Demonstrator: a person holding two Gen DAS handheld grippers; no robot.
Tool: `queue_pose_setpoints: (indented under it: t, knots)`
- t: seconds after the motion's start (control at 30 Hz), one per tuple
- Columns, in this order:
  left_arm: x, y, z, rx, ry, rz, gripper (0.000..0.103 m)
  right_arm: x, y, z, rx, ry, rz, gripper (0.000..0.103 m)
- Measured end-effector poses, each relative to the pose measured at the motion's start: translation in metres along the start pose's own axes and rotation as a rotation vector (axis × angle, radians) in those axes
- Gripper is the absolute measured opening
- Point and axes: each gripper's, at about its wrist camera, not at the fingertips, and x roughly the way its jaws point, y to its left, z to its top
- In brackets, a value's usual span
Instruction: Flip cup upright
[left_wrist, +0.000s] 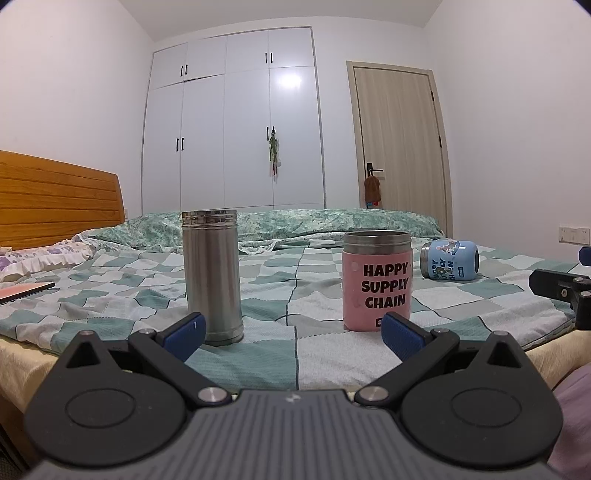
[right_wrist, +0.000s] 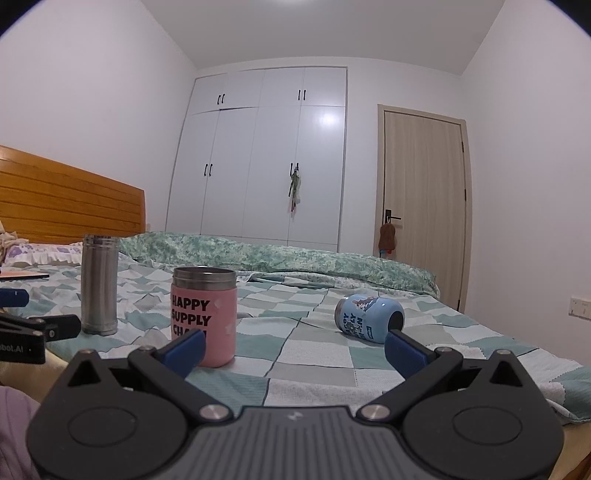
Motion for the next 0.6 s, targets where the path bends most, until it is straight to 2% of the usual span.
queue_pose_setpoints:
  t: [0.6]
  knots:
    - [-0.0012, 0.0003, -0.0004, -0.001, -0.003, 0.000, 0.103, -0.0007, 0.0006, -0.0002, -0.007, -0.001, 0.000, 0.103]
